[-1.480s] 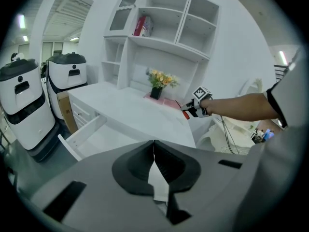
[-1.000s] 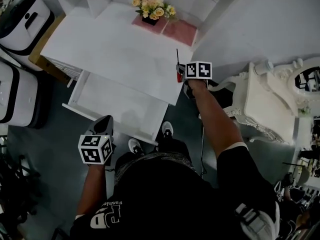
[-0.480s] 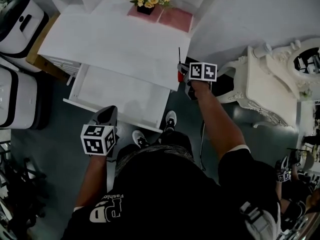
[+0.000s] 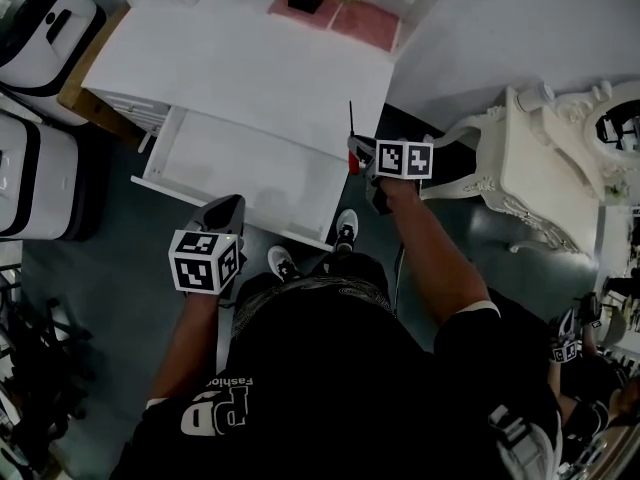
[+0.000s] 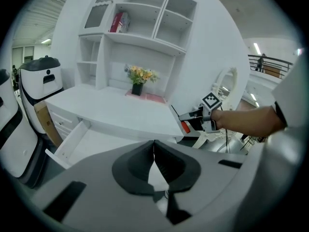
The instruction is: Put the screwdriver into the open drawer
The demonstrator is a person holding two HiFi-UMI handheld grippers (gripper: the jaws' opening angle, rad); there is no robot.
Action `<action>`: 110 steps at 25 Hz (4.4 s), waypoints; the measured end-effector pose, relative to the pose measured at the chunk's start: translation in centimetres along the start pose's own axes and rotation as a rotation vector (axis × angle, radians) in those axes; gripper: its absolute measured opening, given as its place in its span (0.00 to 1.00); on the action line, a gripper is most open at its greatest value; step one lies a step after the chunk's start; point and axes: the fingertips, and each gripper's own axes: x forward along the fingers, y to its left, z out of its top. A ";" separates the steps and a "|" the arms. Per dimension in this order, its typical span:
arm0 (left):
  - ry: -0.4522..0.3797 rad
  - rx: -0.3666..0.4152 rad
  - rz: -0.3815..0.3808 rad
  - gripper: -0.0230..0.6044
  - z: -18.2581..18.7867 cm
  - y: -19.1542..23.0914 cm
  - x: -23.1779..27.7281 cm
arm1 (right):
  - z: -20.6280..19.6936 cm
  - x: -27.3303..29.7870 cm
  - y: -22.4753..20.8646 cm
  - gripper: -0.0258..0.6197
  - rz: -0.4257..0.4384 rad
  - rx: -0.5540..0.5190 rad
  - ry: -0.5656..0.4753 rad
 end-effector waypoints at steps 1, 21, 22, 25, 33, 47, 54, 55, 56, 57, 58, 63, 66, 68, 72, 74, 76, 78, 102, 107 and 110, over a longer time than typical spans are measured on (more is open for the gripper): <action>-0.001 -0.009 -0.003 0.06 -0.1 0.1 0.0 | -0.6 0.3 0.5 0.13 0.003 -0.020 0.011; 0.054 -0.061 0.005 0.06 -3.7 1.3 -0.3 | -7.7 5.2 6.2 0.13 0.021 -0.515 0.242; 0.051 -0.068 0.010 0.06 -3.7 1.6 -0.4 | -8.0 5.5 6.4 0.13 0.026 -0.525 0.257; 0.045 -0.085 0.024 0.06 -3.9 2.2 -0.8 | -9.1 6.3 6.9 0.13 0.032 -0.579 0.295; 0.049 -0.112 0.045 0.06 -4.6 2.9 -1.2 | -11.0 8.2 7.2 0.13 0.030 -0.731 0.376; 0.065 -0.117 0.045 0.06 -5.6 2.3 -1.1 | -13.8 10.8 7.7 0.13 0.048 -0.907 0.484; 0.072 -0.135 0.057 0.06 -6.3 2.5 -1.6 | -15.5 12.7 7.8 0.13 0.062 -0.936 0.537; 0.072 -0.140 0.062 0.06 -6.4 2.7 -1.8 | -15.5 12.9 7.9 0.13 0.063 -0.941 0.538; 0.073 -0.145 0.068 0.06 -6.5 2.9 -1.9 | -15.6 13.2 7.9 0.13 0.064 -0.945 0.540; 0.074 -0.149 0.074 0.06 -6.6 3.1 -2.0 | -15.7 13.5 7.9 0.13 0.064 -0.947 0.546; 0.075 -0.154 0.080 0.06 -6.7 3.3 -2.2 | -15.8 13.8 7.8 0.13 0.063 -0.947 0.553; 0.068 -0.178 0.099 0.06 -6.8 4.1 -2.4 | -16.2 15.2 7.3 0.13 0.055 -0.965 0.594; 0.064 -0.188 0.101 0.06 -6.8 4.5 -2.6 | -16.6 16.0 7.2 0.13 0.046 -0.980 0.619; 0.068 -0.193 0.102 0.06 -7.0 4.7 -2.7 | -16.9 16.5 7.0 0.14 0.038 -0.987 0.635; 0.075 -0.205 0.110 0.06 -7.4 5.1 -2.7 | -17.2 17.2 6.5 0.14 0.027 -0.994 0.656; 0.078 -0.210 0.113 0.06 -7.5 5.4 -2.7 | -17.3 17.5 6.3 0.13 0.026 -0.998 0.664; 0.081 -0.213 0.114 0.06 -7.5 5.6 -2.7 | -17.4 17.8 6.1 0.14 0.023 -1.000 0.673; 0.081 -0.216 0.114 0.06 -7.4 5.8 -2.6 | -17.6 18.1 5.9 0.14 0.021 -1.001 0.681; 0.103 -0.250 0.126 0.06 -8.0 7.0 -2.0 | -18.9 19.9 4.0 0.14 0.003 -1.059 0.762; 0.105 -0.254 0.124 0.06 -7.9 7.1 -1.8 | -18.9 19.9 4.0 0.14 0.010 -1.062 0.762; 0.106 -0.247 0.122 0.06 -7.9 7.2 -1.8 | -18.9 20.0 4.0 0.14 0.010 -1.064 0.761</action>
